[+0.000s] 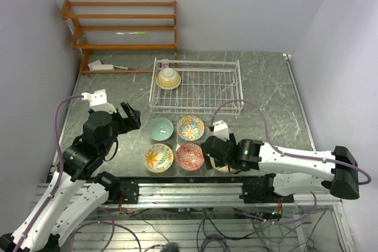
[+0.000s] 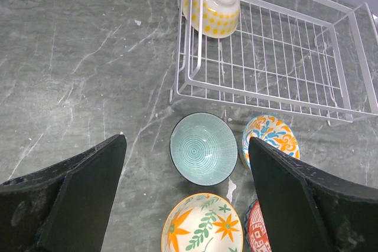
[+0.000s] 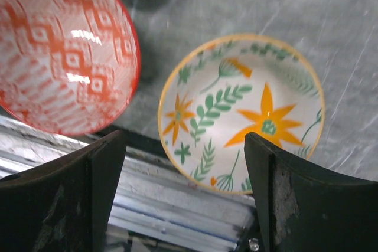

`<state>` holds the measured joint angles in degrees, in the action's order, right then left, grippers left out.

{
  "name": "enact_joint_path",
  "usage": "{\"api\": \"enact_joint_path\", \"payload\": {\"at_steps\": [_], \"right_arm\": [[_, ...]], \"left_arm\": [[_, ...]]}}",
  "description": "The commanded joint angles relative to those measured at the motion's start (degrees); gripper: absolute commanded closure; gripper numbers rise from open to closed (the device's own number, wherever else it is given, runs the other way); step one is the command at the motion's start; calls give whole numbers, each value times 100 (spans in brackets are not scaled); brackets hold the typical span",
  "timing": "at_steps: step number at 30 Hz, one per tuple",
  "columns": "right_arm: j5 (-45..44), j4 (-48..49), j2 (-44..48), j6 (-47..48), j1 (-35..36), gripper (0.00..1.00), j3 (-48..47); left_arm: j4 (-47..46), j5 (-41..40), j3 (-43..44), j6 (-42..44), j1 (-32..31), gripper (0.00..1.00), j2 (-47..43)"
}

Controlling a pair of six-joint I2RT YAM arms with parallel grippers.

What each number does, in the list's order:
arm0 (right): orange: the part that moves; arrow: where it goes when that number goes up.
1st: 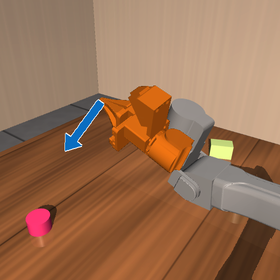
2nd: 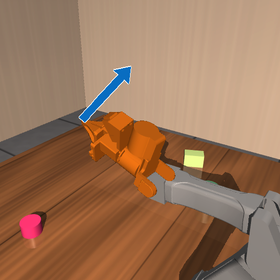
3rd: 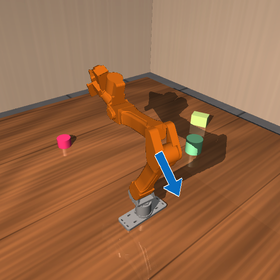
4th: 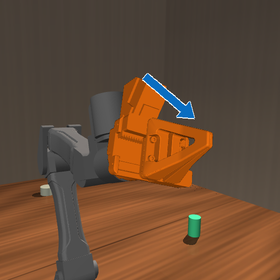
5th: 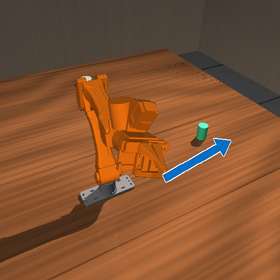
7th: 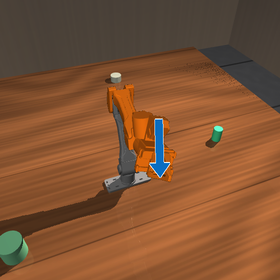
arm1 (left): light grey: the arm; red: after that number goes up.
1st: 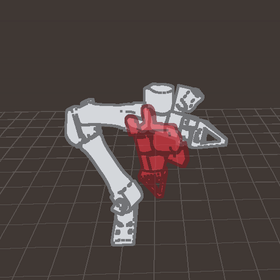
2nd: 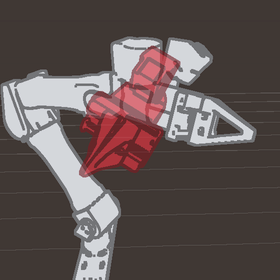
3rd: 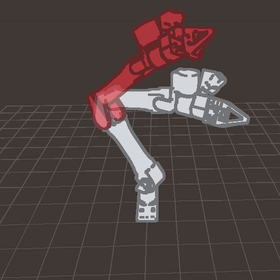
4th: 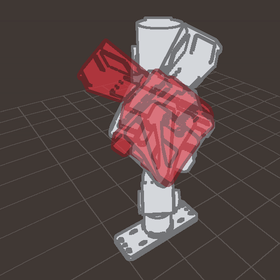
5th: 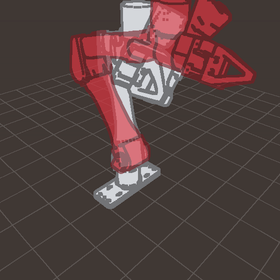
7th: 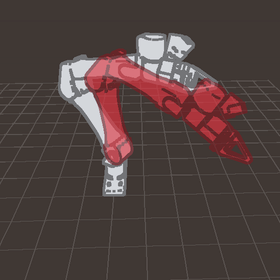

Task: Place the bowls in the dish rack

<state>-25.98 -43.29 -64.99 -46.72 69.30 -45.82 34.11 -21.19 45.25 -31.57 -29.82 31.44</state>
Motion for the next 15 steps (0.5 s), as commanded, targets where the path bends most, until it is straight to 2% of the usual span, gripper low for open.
{"api": "enact_joint_path", "payload": {"at_steps": [1,4,7,9,13,15], "right_arm": [[-200,-478,-94,-913,510,21,266],[-110,-131,-205,-790,588,30,425],[-26,203,-310,-648,602,32,572],[-26,346,-398,-584,602,37,661],[-138,484,-575,-511,602,55,713],[-180,521,-618,-502,602,70,724]], "left_arm": [[-141,87,52,10,24,4,-12],[-150,105,42,11,22,5,17],[-107,99,58,6,26,5,26],[-110,98,45,-5,23,5,-1],[-158,111,1,-23,23,4,-59],[-154,114,5,-24,25,5,-36]]}}
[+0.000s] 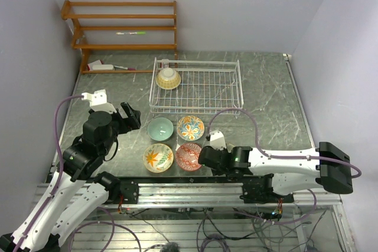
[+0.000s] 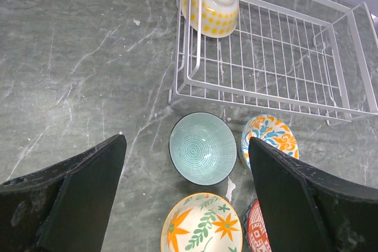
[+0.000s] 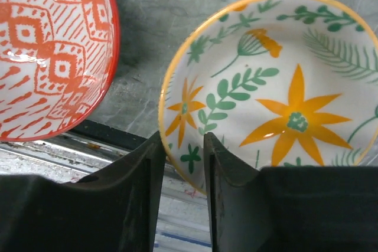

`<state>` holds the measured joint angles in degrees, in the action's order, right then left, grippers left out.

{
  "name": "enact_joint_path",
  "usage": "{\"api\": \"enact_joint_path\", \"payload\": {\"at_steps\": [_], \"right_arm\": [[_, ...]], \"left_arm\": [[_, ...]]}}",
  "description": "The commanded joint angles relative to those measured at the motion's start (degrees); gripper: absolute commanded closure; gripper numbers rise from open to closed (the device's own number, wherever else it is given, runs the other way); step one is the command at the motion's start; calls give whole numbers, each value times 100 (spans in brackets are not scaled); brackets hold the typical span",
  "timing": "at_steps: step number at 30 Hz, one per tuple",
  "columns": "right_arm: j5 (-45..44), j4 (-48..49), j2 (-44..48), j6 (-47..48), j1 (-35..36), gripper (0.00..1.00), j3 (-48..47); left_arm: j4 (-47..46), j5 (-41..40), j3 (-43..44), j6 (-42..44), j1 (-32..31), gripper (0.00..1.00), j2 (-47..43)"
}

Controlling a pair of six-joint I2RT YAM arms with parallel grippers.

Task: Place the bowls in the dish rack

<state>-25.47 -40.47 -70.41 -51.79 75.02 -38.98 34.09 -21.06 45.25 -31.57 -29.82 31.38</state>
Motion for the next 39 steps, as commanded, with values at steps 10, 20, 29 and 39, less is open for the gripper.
{"api": "enact_joint_path", "payload": {"at_steps": [10,20,29,39], "right_arm": [[-595,-194,260,-145,30,100,-282],[-792,309,737,1306,-148,100,-2050],[1834,3018,727,2452,-2374,100,-2208],[4385,5878,-753,1262,-4218,100,-2176]], "left_arm": [[-113,52,35,-20,22,4,-26],[-60,-18,53,-24,25,5,-111],[-82,1,76,11,21,5,-62],[11,-43,132,85,19,4,-127]]}}
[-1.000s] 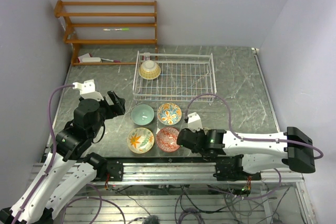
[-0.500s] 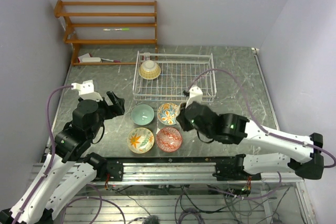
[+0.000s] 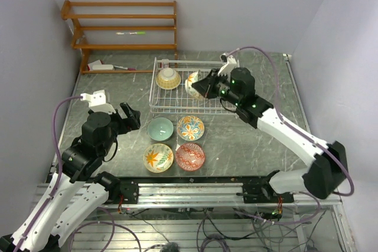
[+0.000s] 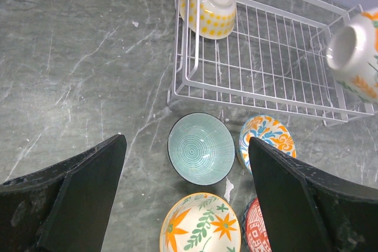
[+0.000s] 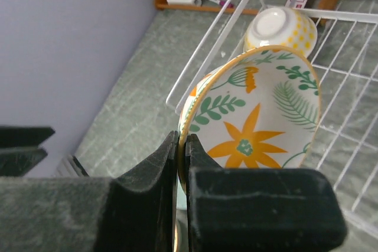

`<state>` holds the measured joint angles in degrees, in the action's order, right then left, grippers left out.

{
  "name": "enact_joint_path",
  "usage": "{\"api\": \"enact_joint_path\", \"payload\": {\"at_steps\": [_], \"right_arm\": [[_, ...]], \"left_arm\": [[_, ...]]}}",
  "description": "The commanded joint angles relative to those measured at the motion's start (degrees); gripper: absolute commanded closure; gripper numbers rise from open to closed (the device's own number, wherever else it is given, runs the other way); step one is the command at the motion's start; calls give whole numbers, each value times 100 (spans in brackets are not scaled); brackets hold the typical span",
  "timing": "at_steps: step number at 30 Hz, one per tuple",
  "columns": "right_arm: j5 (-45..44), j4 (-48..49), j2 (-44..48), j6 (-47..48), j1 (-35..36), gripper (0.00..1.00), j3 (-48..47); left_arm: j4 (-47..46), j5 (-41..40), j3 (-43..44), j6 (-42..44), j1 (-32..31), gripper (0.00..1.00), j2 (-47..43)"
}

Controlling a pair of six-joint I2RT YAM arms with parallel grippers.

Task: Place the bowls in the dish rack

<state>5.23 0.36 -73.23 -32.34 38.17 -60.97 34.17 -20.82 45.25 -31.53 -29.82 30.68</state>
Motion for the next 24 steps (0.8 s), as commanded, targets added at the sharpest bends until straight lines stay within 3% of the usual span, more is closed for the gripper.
{"api": "enact_joint_path", "payload": {"at_steps": [1,6,24], "right_arm": [[1535,2182,-644,-927,-682,100,97],[2105,3327,-1468,-1564,-963,100,118],[2525,5097,-3805,-2754,-1268,100,-352]], "left_arm": [[-6,-61,133,84,24,4,-48],[16,-72,162,103,19,5,16],[43,-137,159,74,12,5,20]]}}
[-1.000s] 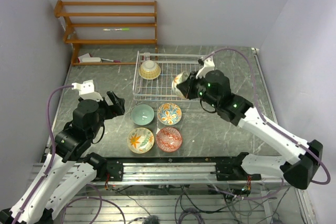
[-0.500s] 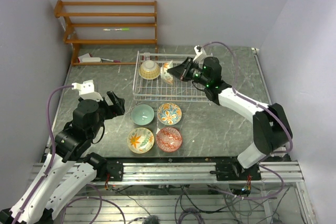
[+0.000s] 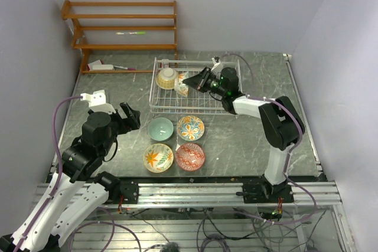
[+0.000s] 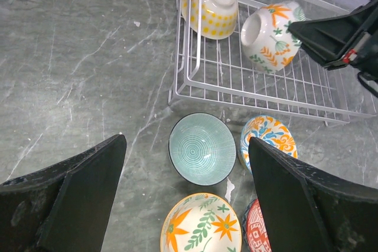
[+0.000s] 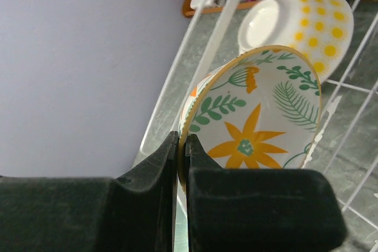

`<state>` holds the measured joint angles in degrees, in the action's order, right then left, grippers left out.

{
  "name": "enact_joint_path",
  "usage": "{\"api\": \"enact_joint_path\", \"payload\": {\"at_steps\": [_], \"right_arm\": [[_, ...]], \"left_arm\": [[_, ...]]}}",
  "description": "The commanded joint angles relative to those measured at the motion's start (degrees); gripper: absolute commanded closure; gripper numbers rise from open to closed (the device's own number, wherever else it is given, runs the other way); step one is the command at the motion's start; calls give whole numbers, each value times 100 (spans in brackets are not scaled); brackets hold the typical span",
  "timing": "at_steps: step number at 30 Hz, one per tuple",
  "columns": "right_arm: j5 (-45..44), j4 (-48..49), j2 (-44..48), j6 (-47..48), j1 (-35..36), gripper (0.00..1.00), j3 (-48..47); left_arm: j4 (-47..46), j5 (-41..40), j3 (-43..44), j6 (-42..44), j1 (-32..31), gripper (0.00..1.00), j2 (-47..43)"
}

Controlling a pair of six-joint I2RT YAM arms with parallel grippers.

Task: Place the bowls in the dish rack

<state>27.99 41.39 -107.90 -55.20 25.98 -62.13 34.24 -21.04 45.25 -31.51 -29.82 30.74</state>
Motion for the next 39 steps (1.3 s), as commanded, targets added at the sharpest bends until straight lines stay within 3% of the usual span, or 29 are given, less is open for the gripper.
{"api": "enact_joint_path", "payload": {"at_steps": [1,5,15,22,27,39], "right_arm": [[257,1074,-421,-528,-60,100,-238],[200,1375,-629,-775,-152,100,-114],[-140,701,-1032,-725,-371,97,-63],[-423,507,-1002,-648,-436,84,120],[-924,33,-581,-289,-443,64,249],[-1960,-1049,204,376,-436,59,408]], "left_arm": [[43,-125,161,74,12,5,23],[41,-145,159,66,12,5,28],[30,-156,159,50,12,5,71],[13,-155,148,48,12,5,102],[-5,-147,145,43,12,4,142],[-58,-105,110,33,16,5,195]]}}
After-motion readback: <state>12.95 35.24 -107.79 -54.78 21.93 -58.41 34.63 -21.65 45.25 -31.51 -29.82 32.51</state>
